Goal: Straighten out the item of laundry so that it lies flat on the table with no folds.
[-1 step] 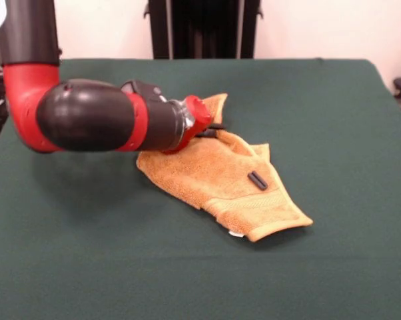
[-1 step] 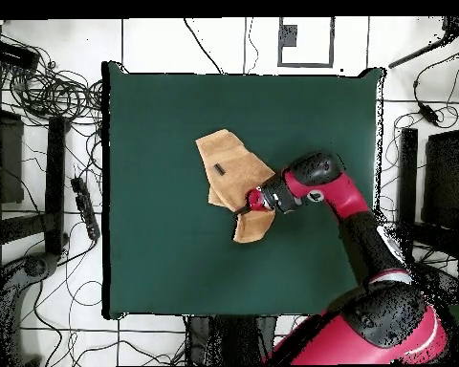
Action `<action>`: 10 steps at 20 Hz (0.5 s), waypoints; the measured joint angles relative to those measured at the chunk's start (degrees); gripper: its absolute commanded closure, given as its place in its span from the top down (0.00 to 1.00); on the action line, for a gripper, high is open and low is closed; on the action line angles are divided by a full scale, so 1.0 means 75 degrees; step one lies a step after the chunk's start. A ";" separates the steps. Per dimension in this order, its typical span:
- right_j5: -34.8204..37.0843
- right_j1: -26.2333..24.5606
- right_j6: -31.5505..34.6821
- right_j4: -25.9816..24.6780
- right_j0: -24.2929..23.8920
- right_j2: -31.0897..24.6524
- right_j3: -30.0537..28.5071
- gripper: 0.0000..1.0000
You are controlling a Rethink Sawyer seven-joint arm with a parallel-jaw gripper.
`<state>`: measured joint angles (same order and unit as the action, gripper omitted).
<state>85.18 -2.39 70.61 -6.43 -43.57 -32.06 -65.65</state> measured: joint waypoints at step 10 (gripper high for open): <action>0.2424 -0.0783 -0.0258 -0.0538 0.0372 -0.0424 0.1902 1.00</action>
<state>103.36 -8.26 68.68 -10.47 -40.78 -35.24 -51.38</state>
